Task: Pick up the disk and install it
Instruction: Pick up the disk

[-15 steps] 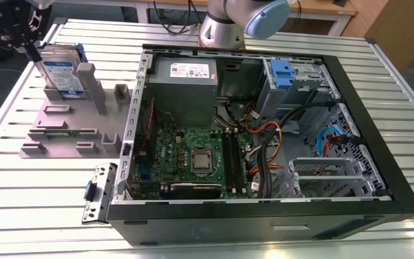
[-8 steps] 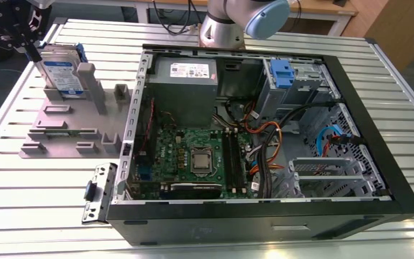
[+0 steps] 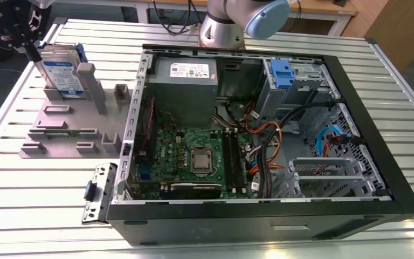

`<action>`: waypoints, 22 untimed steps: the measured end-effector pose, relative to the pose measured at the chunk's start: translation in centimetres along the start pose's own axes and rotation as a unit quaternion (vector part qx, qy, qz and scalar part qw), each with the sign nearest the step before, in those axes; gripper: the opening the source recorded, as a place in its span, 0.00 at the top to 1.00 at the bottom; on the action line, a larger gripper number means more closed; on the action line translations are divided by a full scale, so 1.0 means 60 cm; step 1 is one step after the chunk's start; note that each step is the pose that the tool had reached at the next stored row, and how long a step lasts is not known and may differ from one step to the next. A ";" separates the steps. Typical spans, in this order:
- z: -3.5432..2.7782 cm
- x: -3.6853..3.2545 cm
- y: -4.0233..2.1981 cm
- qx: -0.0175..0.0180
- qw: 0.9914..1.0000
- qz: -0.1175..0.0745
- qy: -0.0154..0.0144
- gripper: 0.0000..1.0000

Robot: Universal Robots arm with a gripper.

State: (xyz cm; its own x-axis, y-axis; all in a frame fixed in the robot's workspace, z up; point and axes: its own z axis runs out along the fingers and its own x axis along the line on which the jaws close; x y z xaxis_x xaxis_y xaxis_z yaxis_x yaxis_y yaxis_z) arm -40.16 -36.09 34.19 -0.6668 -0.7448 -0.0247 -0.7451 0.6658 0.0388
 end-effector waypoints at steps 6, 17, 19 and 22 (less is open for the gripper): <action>0.000 0.000 0.000 0.000 1.000 -0.005 0.000 0.90; 0.000 0.000 0.000 0.000 1.000 -0.014 0.001 0.90; 0.000 0.000 0.000 0.000 1.000 -0.016 0.001 0.90; 0.000 0.000 0.000 0.000 1.000 -0.018 0.001 0.90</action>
State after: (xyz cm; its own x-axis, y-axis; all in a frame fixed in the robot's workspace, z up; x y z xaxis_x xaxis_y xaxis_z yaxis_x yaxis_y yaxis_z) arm -40.17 -36.09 34.18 -0.6395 -0.7684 -0.0248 -0.7687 0.6385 0.0388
